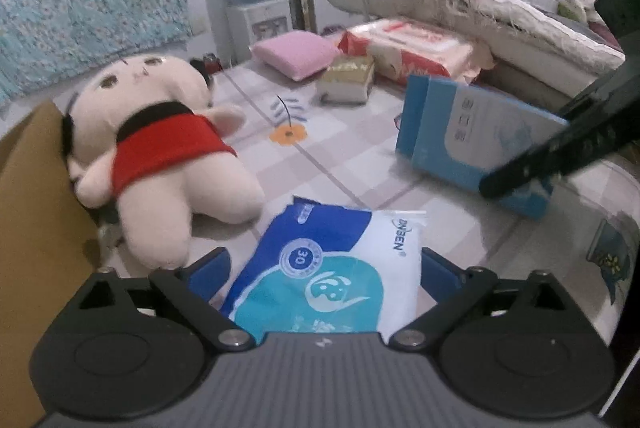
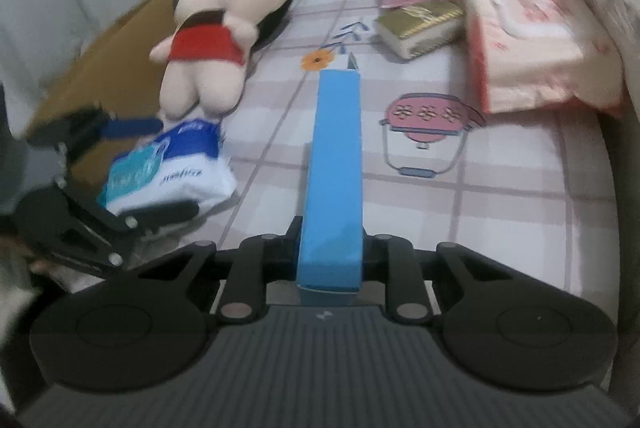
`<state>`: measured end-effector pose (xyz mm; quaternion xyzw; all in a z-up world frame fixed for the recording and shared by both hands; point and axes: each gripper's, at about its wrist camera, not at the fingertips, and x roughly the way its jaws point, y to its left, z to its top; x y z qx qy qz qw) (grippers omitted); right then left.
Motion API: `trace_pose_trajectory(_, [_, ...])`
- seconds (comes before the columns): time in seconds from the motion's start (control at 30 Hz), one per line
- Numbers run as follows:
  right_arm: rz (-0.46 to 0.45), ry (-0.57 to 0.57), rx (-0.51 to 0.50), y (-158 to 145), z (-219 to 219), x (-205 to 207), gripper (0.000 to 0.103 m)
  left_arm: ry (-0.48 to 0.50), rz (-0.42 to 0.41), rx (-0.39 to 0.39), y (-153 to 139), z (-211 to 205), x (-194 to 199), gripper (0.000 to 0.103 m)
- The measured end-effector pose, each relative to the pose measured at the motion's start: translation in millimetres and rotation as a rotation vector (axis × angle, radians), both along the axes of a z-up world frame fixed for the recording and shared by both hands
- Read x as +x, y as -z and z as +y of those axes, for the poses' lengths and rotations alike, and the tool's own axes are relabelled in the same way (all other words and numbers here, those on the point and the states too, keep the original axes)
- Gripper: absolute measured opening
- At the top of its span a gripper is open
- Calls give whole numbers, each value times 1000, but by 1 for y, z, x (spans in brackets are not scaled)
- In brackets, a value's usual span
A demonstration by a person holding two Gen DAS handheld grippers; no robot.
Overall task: Organize soft objects
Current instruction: 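Carry the wipes pack with the left tool while the right tool carries the blue box to the cardboard box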
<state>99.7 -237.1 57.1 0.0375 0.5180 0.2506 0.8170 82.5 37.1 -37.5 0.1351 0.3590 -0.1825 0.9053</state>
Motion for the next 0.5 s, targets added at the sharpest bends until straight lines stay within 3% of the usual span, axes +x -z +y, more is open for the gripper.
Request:
trace_pose_trajectory(0.13, [44, 53, 80, -1, -16, 4, 19, -6, 63, -51, 2, 4, 4, 80])
trace_pose_trajectory(0.3, [62, 67, 171, -16, -16, -1, 19, -6, 91, -20, -3, -1, -3, 70])
trace_pose_trajectory(0.5, [52, 26, 337, -61, 0, -14, 19, -66, 96, -56, -29, 1, -29, 70])
